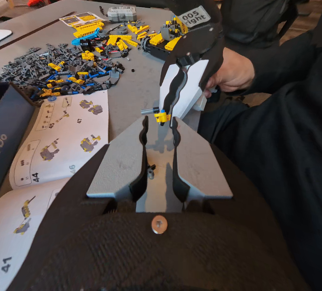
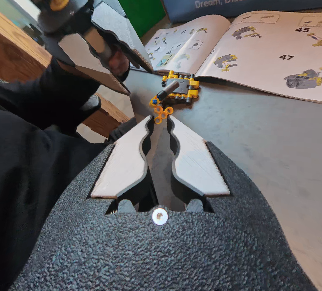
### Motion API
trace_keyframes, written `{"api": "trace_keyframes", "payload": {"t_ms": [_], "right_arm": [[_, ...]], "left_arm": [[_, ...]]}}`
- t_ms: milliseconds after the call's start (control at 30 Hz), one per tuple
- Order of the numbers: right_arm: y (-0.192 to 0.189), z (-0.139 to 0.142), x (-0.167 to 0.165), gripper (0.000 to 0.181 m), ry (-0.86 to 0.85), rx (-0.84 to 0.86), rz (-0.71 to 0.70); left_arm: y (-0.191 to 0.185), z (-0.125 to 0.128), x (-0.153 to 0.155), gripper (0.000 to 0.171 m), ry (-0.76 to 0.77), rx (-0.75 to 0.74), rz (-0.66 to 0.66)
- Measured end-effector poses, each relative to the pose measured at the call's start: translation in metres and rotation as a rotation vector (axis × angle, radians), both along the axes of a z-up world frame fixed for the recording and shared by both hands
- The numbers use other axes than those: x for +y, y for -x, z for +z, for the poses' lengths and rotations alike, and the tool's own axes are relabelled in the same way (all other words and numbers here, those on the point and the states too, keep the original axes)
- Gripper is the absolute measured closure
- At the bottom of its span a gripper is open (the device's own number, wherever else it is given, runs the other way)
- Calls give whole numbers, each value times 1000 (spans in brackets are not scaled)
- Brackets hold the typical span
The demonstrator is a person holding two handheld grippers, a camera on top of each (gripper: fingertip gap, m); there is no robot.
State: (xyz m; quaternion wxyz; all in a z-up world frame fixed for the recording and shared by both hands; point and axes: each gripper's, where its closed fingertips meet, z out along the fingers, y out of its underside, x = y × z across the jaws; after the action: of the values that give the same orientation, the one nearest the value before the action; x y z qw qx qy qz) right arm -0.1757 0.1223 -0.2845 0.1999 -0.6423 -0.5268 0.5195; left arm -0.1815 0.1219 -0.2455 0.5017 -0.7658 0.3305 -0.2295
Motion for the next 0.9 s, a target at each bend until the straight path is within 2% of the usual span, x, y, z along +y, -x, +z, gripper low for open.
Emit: {"api": "trace_keyframes", "payload": {"t_ms": [267,567,700,833,900], "right_arm": [[6,-12,-15,168,-49,-35,35],[7,-16,-18,169,-143,-52,29],[6,-16,-12,169,-188,-58,5],[7,-13,-12,169,-212,-39,-2],[7,-9,-13,169,-206,-15,-5]], "left_arm": [[0,-9,-2,145,46,17,78],[-3,-22,-2,147,85,88,62],[9,-15,-2,147,53,134,98],[10,-20,-6,136,149,96,105],[9,-27,-7,137,189,86,101]]}}
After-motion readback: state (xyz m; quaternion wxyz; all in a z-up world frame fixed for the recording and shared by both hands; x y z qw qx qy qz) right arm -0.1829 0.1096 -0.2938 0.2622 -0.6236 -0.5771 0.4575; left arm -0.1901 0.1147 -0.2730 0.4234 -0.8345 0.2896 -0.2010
